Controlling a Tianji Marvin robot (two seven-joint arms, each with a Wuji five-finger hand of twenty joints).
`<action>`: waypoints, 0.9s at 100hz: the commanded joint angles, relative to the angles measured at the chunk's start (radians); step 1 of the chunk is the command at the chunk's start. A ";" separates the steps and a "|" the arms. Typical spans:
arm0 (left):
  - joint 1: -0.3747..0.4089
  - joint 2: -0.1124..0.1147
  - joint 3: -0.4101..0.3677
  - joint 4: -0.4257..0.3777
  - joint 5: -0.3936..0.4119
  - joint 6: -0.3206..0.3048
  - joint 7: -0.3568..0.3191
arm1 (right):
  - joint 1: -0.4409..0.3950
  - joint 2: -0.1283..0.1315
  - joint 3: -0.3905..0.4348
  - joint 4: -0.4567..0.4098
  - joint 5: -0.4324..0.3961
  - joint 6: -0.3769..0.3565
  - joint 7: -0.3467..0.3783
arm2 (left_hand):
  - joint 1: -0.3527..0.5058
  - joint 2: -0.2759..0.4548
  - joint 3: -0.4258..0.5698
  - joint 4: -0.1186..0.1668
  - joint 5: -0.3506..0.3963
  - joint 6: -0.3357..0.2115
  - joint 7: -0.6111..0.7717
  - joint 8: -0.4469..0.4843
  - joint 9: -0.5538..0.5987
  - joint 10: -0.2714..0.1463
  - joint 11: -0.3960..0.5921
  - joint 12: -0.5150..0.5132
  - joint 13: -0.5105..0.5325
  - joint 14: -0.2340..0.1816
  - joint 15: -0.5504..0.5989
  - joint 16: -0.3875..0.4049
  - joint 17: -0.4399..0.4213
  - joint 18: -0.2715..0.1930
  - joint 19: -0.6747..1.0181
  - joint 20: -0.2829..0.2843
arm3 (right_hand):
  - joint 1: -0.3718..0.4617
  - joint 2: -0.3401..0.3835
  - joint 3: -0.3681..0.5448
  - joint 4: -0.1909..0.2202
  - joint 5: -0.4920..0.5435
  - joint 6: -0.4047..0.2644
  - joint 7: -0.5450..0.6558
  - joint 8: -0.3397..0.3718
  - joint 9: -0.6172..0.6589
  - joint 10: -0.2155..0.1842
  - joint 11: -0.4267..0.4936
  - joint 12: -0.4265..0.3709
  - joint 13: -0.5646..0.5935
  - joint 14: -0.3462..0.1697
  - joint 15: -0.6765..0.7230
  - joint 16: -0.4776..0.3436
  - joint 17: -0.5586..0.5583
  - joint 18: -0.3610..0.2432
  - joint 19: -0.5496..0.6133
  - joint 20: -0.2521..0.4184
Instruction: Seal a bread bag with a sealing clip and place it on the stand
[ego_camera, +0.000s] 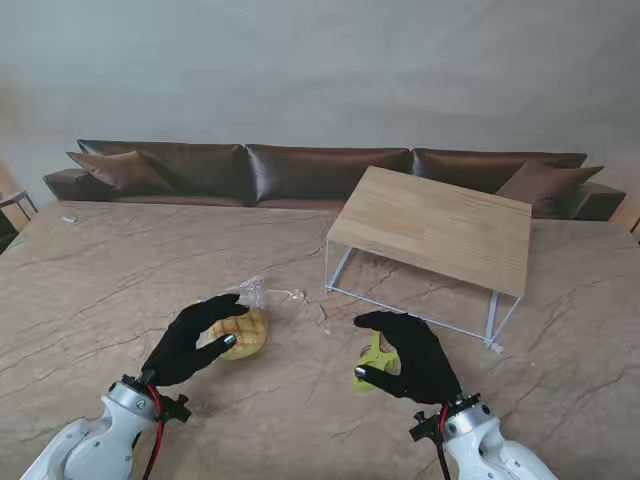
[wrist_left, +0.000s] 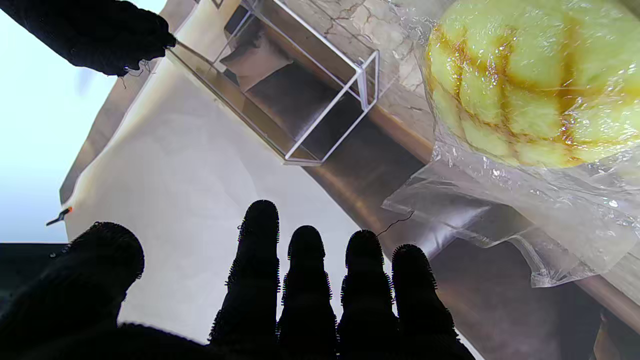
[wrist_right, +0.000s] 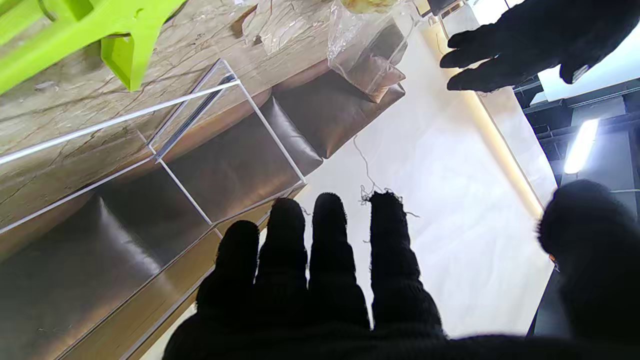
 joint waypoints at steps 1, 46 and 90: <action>0.011 -0.002 0.002 -0.004 -0.002 -0.001 0.000 | -0.010 -0.005 -0.002 -0.014 -0.010 0.001 -0.006 | -0.034 0.027 -0.022 0.008 0.007 0.006 -0.039 -0.018 -0.001 0.003 -0.011 -0.007 -0.005 -0.021 -0.004 -0.007 -0.014 -0.014 -0.002 -0.016 | -0.012 0.022 0.001 0.005 -0.035 -0.003 0.000 -0.021 -0.025 -0.004 -0.015 -0.002 -0.018 -0.033 0.000 -0.008 -0.012 -0.025 0.001 -0.015; 0.028 0.007 -0.043 -0.047 0.014 0.037 -0.034 | -0.026 -0.002 0.003 -0.015 -0.037 -0.003 -0.020 | -0.020 0.015 -0.014 0.010 -0.017 -0.017 -0.036 -0.014 -0.020 -0.003 -0.017 -0.010 -0.018 -0.023 -0.011 -0.008 -0.020 0.024 -0.003 -0.018 | -0.005 0.014 0.024 0.006 -0.032 -0.010 -0.002 -0.022 -0.022 -0.003 -0.015 -0.002 -0.012 -0.030 -0.002 -0.006 -0.009 -0.014 0.014 -0.021; -0.089 0.056 -0.051 0.022 0.025 0.254 -0.279 | -0.034 -0.001 0.009 -0.009 -0.052 -0.002 -0.028 | 0.016 -0.018 0.015 -0.033 -0.128 -0.128 -0.049 -0.013 -0.149 -0.016 -0.056 -0.033 -0.100 0.086 -0.034 -0.002 -0.032 0.301 0.005 0.088 | 0.007 0.009 0.053 0.000 -0.023 -0.018 0.004 -0.018 -0.011 -0.004 -0.011 -0.001 -0.002 -0.026 -0.006 0.000 0.001 0.035 0.039 -0.007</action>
